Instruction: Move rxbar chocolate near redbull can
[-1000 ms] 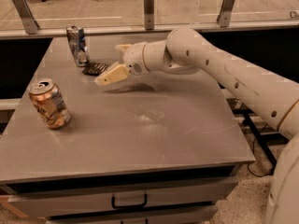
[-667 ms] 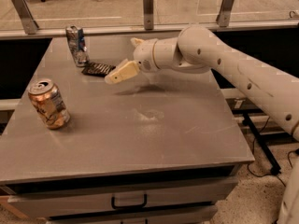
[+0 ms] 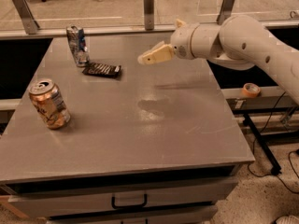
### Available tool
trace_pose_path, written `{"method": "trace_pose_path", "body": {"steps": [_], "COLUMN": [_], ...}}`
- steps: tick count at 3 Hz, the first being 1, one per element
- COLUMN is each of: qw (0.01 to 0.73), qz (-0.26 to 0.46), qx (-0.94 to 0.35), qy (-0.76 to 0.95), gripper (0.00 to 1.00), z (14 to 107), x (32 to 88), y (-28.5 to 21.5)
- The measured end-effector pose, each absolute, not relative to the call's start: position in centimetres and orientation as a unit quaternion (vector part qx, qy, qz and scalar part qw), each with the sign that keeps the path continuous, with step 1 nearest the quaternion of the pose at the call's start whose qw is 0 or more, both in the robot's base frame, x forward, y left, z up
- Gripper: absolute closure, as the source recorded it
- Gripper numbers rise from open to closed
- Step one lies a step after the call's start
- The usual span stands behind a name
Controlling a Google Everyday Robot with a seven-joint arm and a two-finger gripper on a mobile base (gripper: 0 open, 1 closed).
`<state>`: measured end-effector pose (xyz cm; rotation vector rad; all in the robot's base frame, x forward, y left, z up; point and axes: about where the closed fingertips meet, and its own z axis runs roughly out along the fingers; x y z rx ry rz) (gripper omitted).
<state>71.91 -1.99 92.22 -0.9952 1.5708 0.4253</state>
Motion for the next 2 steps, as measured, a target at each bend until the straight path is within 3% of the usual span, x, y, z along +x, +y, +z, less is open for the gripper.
{"method": "trace_pose_path", "body": {"steps": [1, 2], "qw": [0.601, 0.607], "qz": [0.096, 0.087], "qx": [-0.387, -0.382], "qy": [0.693, 0.691], "gripper": [0.0, 0.0], "z": [94.78, 95.41], "x": [71.94, 72.06], "y": [-7.86, -8.11]}}
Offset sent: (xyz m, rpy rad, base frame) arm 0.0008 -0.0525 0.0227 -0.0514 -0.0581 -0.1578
